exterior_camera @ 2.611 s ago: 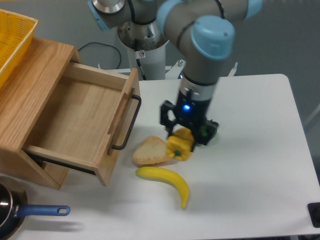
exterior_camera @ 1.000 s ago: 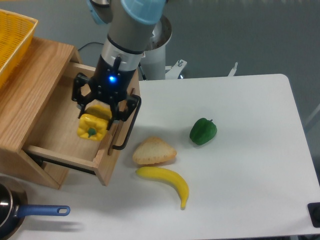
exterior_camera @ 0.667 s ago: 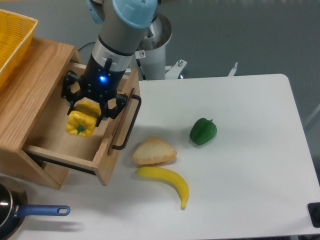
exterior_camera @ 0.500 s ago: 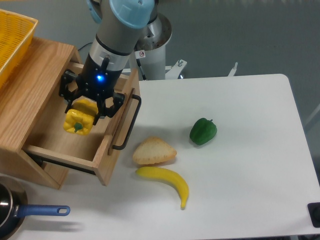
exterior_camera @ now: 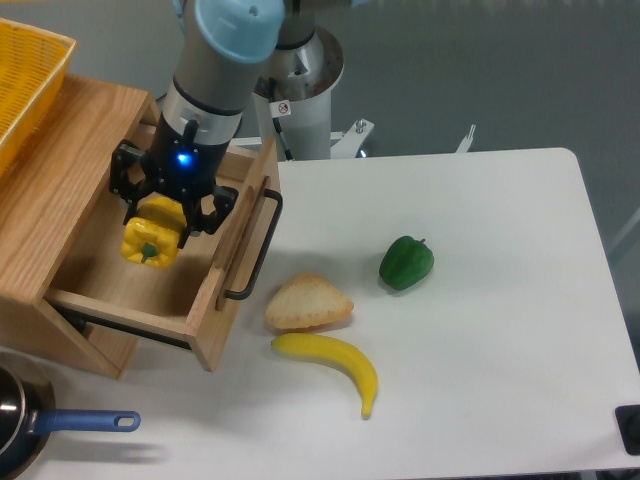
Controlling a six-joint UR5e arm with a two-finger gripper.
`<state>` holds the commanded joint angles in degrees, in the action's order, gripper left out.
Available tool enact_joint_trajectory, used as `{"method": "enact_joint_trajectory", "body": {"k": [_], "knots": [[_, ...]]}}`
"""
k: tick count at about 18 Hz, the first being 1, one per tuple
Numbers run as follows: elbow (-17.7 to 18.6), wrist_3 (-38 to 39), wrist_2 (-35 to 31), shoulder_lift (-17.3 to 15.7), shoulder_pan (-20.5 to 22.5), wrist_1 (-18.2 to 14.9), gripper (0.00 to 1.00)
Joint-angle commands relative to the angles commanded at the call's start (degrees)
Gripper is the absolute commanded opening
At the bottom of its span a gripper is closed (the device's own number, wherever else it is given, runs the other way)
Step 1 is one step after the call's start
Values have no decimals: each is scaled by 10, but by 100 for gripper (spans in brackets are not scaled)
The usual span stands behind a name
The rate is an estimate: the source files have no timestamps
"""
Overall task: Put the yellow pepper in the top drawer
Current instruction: 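Lower the yellow pepper down onto the drawer floor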
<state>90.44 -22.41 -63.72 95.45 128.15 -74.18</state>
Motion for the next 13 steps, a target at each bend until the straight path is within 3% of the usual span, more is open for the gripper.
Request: {"method": "enact_joint_trajectory", "body": {"k": [13], "knots": [[24, 0, -62, 2, -35, 2, 41]]}}
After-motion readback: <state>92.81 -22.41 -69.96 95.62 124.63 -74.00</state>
